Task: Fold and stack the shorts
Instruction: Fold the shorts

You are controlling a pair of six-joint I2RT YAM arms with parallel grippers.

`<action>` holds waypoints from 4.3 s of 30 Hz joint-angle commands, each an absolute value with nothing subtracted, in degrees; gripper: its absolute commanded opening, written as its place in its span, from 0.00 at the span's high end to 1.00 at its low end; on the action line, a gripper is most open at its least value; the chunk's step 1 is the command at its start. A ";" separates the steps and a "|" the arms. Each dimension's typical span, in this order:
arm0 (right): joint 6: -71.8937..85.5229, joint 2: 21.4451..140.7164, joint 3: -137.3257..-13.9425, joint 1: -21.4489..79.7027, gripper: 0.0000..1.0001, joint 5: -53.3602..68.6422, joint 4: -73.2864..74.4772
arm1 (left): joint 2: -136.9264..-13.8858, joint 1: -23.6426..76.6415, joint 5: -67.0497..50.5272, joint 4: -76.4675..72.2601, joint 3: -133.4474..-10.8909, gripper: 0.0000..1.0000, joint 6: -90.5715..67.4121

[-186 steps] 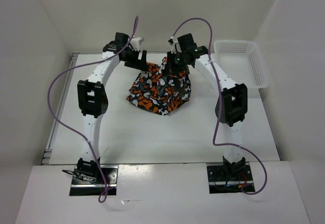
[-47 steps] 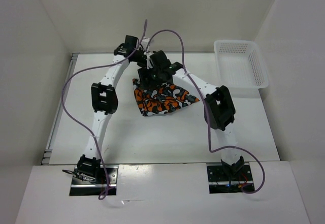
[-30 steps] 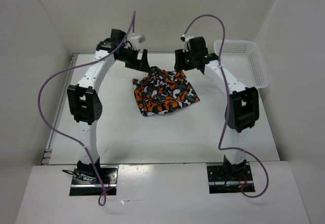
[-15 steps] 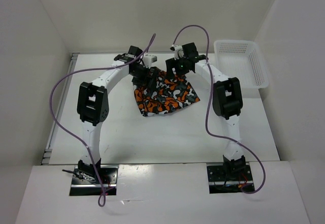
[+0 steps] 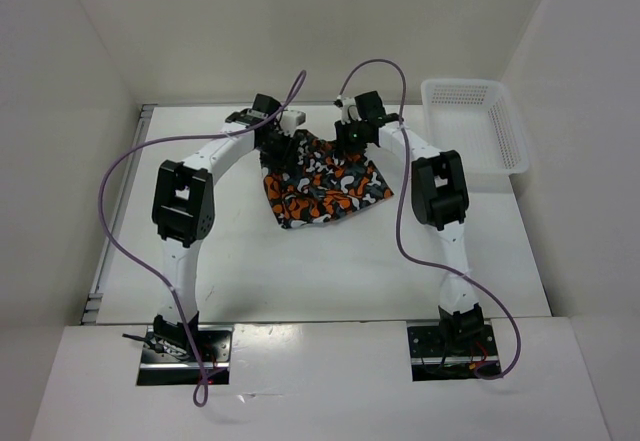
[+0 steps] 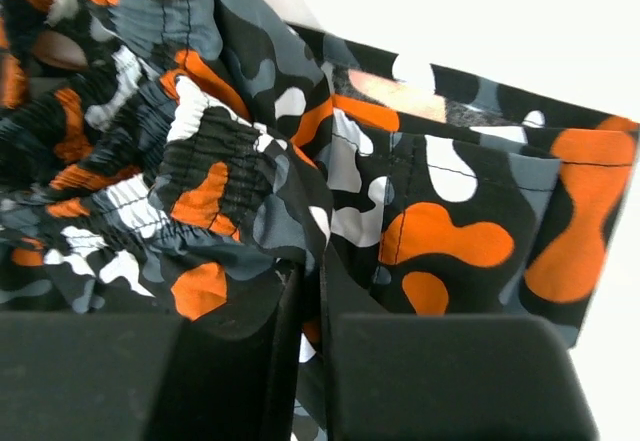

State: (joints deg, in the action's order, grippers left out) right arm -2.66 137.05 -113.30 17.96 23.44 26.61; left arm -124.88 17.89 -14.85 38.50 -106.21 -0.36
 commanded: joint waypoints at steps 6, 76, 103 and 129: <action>-2.72 133.86 -115.40 17.05 0.97 24.79 24.87 | -127.97 18.11 -16.79 34.64 -107.58 0.84 0.00; -6.06 140.10 -125.16 16.35 0.98 12.30 22.68 | -121.03 10.46 -26.28 37.62 -88.07 1.00 0.00; -15.37 100.74 -91.10 13.18 0.01 6.16 30.67 | -102.58 3.26 -11.19 34.20 -91.24 0.00 0.00; -21.45 55.99 -52.38 0.44 0.01 -6.33 23.29 | -88.77 -20.74 -12.48 30.50 -74.53 0.00 0.00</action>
